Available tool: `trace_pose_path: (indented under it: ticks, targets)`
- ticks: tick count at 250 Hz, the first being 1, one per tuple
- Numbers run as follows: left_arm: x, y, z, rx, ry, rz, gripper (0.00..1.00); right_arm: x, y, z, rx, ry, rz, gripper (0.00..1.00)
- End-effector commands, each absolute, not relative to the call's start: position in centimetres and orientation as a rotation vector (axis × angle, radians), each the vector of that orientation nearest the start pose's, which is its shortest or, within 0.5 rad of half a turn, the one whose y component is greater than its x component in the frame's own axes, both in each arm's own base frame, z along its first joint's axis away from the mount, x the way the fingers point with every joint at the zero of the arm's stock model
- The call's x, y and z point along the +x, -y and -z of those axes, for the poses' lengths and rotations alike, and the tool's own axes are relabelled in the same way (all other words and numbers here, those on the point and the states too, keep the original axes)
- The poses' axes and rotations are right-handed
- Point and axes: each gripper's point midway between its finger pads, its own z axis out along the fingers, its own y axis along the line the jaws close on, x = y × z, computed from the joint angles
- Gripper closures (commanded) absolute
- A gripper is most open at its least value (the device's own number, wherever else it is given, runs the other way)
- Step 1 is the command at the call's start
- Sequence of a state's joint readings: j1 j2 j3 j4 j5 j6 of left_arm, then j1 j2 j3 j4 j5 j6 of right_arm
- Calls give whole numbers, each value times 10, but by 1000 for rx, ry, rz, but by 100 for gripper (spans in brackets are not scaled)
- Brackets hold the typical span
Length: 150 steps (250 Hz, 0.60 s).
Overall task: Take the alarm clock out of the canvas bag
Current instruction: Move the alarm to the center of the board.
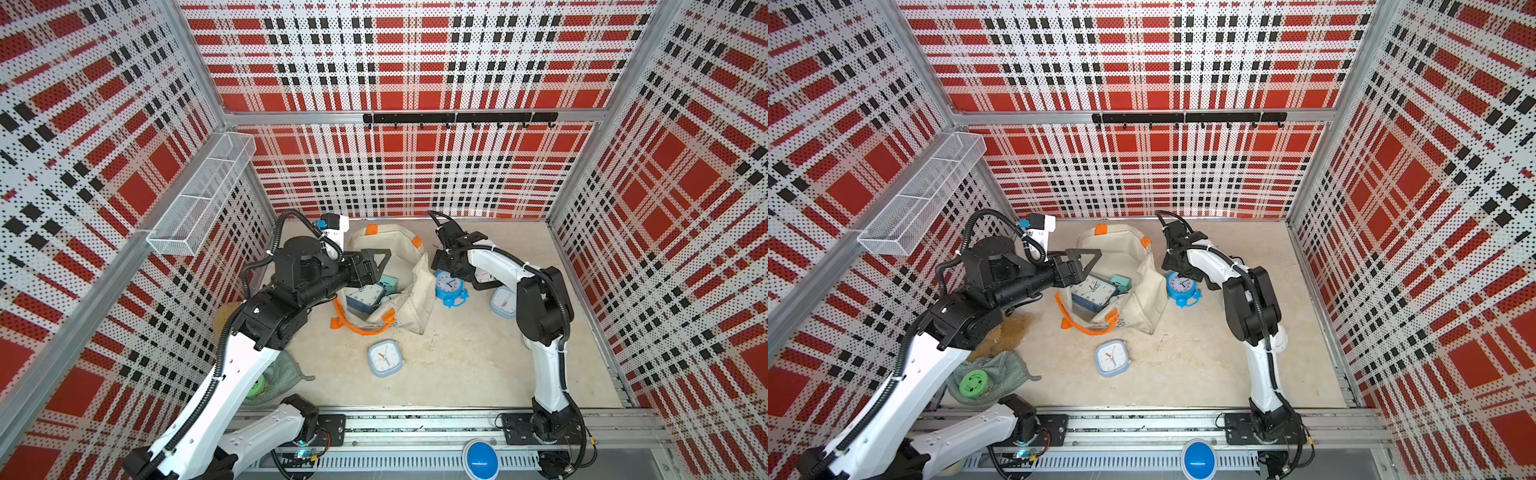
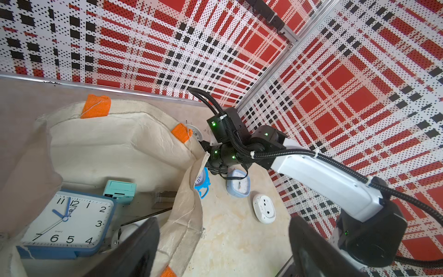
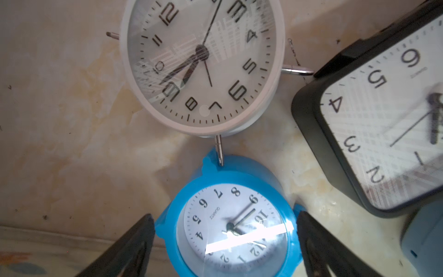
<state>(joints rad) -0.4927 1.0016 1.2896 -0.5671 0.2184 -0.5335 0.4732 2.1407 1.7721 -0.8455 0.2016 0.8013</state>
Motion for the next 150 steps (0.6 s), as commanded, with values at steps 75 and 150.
trace_pose_path:
  ticks: [75,150]
  targets:
    - [270,183,-400,124,-1912,910,12,451,-198,-49,421,-2757,79,3]
    - [270,183,-404,118,-1903,917,12,429,-193,-50,341,-2778,104,4]
